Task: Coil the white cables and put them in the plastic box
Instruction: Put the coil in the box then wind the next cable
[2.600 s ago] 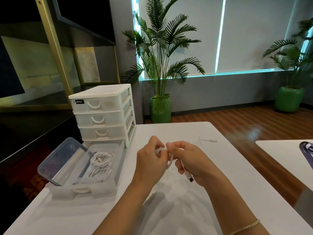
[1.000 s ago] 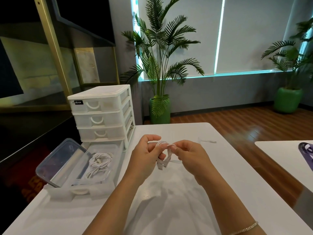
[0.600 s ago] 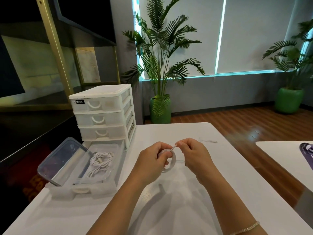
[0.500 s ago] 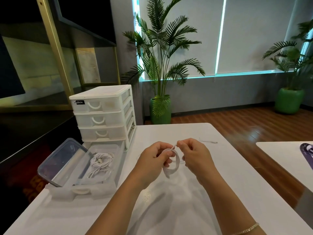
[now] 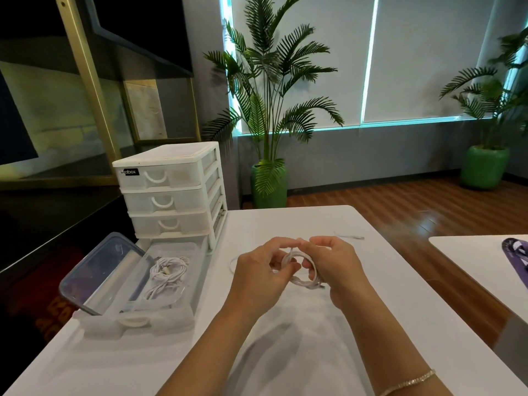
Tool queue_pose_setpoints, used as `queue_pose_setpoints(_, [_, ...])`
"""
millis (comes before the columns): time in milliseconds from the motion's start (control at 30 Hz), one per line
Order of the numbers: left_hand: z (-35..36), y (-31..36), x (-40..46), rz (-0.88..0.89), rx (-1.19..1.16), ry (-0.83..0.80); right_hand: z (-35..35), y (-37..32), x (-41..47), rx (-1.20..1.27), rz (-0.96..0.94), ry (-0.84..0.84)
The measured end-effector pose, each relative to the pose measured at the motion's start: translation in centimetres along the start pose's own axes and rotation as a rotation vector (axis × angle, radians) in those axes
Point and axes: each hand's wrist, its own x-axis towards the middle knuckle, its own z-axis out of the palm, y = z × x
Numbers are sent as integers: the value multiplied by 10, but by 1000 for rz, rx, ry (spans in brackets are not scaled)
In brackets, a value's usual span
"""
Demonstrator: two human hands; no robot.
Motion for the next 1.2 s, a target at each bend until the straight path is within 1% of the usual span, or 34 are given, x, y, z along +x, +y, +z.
queue_pose_setpoints(67, [1, -2, 1, 19, 24, 58, -2, -1, 1, 51, 50, -30])
queue_pose_setpoints(133, [1, -3, 2, -2, 38, 111, -4, -3, 1, 111, 83, -107])
queue_pose_setpoints(200, [0, -4, 2, -58, 36, 151, -5, -4, -1, 140, 76, -186])
queue_pose_setpoints(300, [-2, -7, 4, -162, -23, 160, -2, -6, -5, 70, 31, -243])
queue_pose_setpoints(400, [-3, -9, 7, -300, -170, 110, 2, -6, -6, -5, -45, -149])
queue_pose_setpoints(500, [-4, -9, 10, -453, -408, 63, -1, -3, -5, -40, -136, -29])
queue_pose_setpoints(567, [-5, -6, 10, -533, -571, 41, -2, -2, -6, -91, -190, 0])
queue_pose_setpoints(633, [-7, -4, 11, -590, -696, 37, -1, -2, -8, -215, -274, 15])
queue_pose_setpoints(767, [-11, -3, 9, -658, -848, 39, 2, -2, -9, -416, -440, -4])
queue_pose_setpoints(900, [-13, -2, 10, -632, -942, 8, 1, -2, -8, -490, -454, -4])
queue_pose_setpoints(967, [-14, -3, 10, -574, -918, -26, 0, -2, -8, -519, -450, -20])
queue_pose_setpoints(1000, [-13, -5, 11, -533, -862, -36, -1, -3, -8, -530, -443, -38])
queue_pose_setpoints(1133, [-13, -8, 11, -338, -506, -21, -2, -1, -7, -475, -356, -84])
queue_pose_setpoints(1200, [-13, -8, 10, -279, -399, 2, -1, 0, -6, -405, -298, -103])
